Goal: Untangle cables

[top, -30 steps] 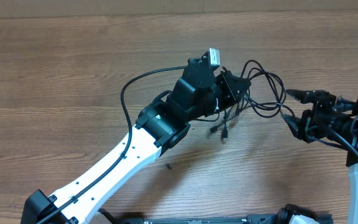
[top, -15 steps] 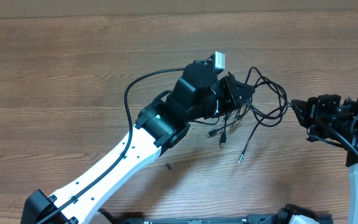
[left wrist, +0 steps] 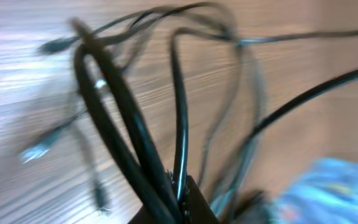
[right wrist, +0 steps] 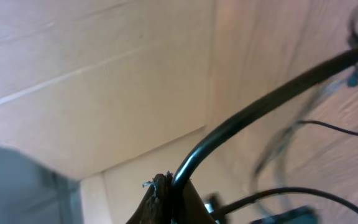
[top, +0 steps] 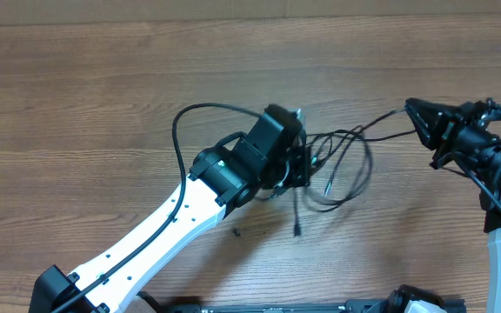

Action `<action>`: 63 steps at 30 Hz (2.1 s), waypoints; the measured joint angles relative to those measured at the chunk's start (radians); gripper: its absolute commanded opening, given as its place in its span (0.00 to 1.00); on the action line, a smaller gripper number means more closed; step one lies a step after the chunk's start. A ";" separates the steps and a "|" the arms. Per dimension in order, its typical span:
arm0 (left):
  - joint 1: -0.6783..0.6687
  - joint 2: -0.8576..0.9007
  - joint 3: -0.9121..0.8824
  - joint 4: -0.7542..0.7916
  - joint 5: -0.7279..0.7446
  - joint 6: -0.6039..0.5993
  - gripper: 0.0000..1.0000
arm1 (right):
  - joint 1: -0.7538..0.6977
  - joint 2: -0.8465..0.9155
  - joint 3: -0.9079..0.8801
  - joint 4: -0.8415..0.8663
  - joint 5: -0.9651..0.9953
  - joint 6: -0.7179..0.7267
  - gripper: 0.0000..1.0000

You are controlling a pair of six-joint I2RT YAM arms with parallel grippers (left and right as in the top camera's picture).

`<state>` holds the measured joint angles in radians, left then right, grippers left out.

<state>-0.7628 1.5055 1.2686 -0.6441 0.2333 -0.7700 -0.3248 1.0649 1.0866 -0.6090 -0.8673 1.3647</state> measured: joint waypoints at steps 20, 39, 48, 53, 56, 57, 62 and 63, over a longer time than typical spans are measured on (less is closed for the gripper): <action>0.115 0.000 0.000 -0.132 -0.109 0.222 0.04 | 0.000 0.000 0.000 -0.209 0.383 -0.326 1.00; 0.240 0.000 0.000 0.404 0.736 0.335 0.04 | 0.000 0.000 0.000 -0.349 0.144 -0.930 1.00; 0.335 0.000 0.000 0.466 0.890 0.251 0.04 | 0.000 0.000 0.000 -0.351 0.023 -1.030 1.00; 0.339 0.000 0.000 0.466 0.890 0.239 0.04 | 0.000 0.000 0.000 -0.347 -0.060 -1.096 1.00; 0.339 0.000 0.000 0.464 0.857 0.202 0.04 | 0.000 0.000 0.000 -0.346 -0.097 -1.122 1.00; 0.339 0.000 0.000 0.457 0.832 0.178 0.04 | 0.000 0.000 0.000 -0.346 -0.105 -1.130 1.00; 0.339 0.000 0.000 0.407 0.687 0.069 0.04 | 0.000 0.000 0.000 -0.345 -0.124 -1.143 1.00; 0.339 0.000 0.000 0.388 0.653 0.053 0.04 | 0.000 0.000 0.000 -0.345 -0.124 -1.144 1.00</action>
<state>-0.4236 1.5055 1.2686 -0.2558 0.8864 -0.7166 -0.3244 1.0649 1.0866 -0.9539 -0.9916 0.2207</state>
